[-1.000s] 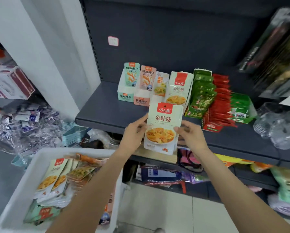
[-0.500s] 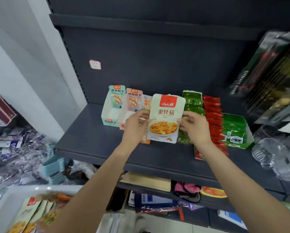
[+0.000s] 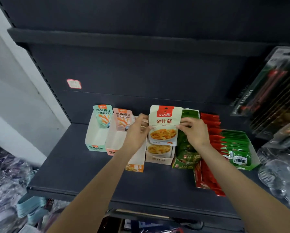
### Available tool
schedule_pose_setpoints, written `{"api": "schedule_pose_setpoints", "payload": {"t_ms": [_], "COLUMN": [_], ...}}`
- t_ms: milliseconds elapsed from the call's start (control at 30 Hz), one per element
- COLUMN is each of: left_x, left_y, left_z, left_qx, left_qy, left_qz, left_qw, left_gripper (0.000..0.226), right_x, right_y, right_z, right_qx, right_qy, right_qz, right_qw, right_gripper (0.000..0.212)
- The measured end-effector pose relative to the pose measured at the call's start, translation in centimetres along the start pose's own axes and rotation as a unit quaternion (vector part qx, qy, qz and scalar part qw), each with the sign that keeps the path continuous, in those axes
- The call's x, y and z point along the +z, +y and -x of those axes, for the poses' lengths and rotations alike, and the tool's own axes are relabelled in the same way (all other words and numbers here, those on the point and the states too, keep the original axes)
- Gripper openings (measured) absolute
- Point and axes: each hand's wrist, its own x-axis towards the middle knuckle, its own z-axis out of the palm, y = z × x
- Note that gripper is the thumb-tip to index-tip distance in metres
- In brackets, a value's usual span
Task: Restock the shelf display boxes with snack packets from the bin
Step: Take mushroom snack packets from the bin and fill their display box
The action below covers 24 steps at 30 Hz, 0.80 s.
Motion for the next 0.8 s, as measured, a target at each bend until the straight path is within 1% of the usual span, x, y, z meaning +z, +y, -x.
{"api": "schedule_pose_setpoints", "payload": {"t_ms": [133,300,367,433,533,600,800], "left_x": [0.1,-0.2,-0.5,-0.9,-1.2,-1.0,-0.3], "left_y": [-0.2,-0.1,-0.1,0.0,0.4,0.4,0.0], "left_z": [-0.8,-1.4,-1.5,-1.6,-1.8,-2.1,-2.7], "left_qx": [-0.028,-0.049,-0.045,-0.028,0.001,0.011,0.013], "left_qy": [0.013,0.001,-0.001,0.009,0.023,0.018,-0.011], "left_qz": [-0.035,-0.07,-0.08,-0.066,-0.043,-0.058,-0.1], "left_qw": [0.999,0.996,0.996,0.997,0.999,0.998,0.995], "left_gripper": [0.032,0.04,0.037,0.026,0.02,0.015,0.018], "right_x": [0.3,0.5,0.4,0.4,0.4,0.5,0.7], "right_y": [0.3,0.3,0.4,0.4,0.6,0.6,0.8], "right_z": [-1.0,-1.6,-1.8,-2.1,-2.2,-2.4,-2.7], "right_qx": [-0.015,-0.031,-0.033,-0.037,-0.044,-0.042,-0.035], "right_qy": [-0.024,-0.018,-0.021,-0.037,-0.06,-0.065,-0.04], "right_qz": [0.016,-0.071,-0.078,-0.063,-0.041,-0.042,-0.036], "right_qw": [0.999,0.997,0.996,0.997,0.996,0.996,0.998], "right_gripper": [0.017,0.019,0.014,0.011,0.013,0.014,0.012]}}
